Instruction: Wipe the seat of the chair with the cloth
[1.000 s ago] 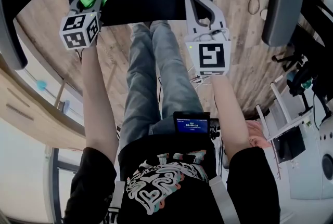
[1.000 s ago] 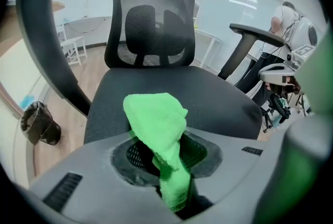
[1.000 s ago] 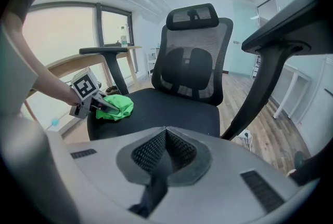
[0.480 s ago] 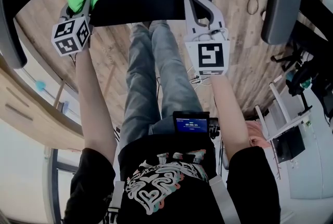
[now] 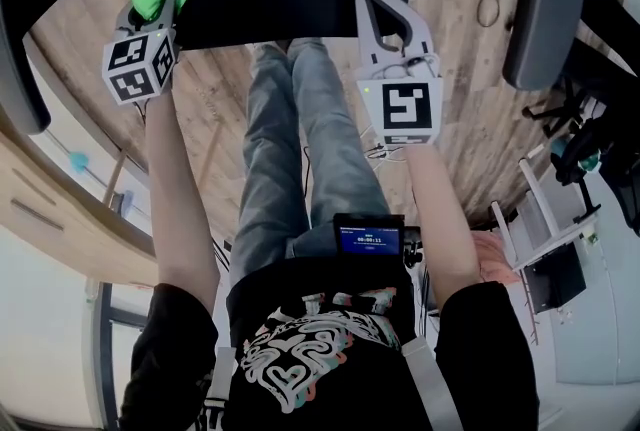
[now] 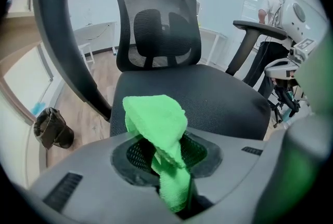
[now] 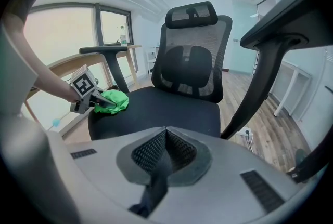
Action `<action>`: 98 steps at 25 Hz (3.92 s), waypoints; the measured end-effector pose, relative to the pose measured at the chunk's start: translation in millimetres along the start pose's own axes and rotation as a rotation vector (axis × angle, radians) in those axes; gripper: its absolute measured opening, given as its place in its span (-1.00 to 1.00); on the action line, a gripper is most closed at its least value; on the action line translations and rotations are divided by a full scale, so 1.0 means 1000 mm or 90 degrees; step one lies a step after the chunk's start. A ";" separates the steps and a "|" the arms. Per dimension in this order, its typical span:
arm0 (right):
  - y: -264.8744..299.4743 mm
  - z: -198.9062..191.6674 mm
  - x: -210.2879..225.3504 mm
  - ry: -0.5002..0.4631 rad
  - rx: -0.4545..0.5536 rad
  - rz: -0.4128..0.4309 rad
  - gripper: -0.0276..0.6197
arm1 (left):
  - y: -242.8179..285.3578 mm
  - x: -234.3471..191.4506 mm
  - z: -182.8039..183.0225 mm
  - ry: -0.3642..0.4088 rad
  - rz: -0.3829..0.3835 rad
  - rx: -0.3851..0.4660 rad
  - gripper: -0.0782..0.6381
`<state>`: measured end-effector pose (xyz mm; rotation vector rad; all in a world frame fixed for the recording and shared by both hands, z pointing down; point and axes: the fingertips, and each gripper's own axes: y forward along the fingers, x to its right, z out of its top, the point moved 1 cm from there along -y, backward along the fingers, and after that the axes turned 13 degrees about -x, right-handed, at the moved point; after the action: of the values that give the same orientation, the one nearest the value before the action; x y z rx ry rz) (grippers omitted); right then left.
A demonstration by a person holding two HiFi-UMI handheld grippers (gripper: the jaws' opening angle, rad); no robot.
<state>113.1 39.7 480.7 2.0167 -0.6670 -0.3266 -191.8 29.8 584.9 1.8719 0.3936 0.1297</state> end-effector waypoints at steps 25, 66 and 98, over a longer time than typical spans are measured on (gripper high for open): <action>0.007 -0.008 0.006 0.031 -0.009 0.001 -0.91 | 0.051 0.120 0.061 0.143 -0.148 0.009 -0.48; -0.014 0.014 0.022 -0.048 0.000 -0.028 -0.91 | -0.024 0.180 0.070 0.142 -0.274 0.140 -0.48; -0.200 0.102 0.022 -0.001 0.118 -0.123 -0.91 | -0.301 0.131 0.126 0.134 -0.139 0.357 -0.48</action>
<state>146.9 33.4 257.4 2.2655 -0.5198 -0.3918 -95.2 45.1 246.9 2.3545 0.8438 0.0714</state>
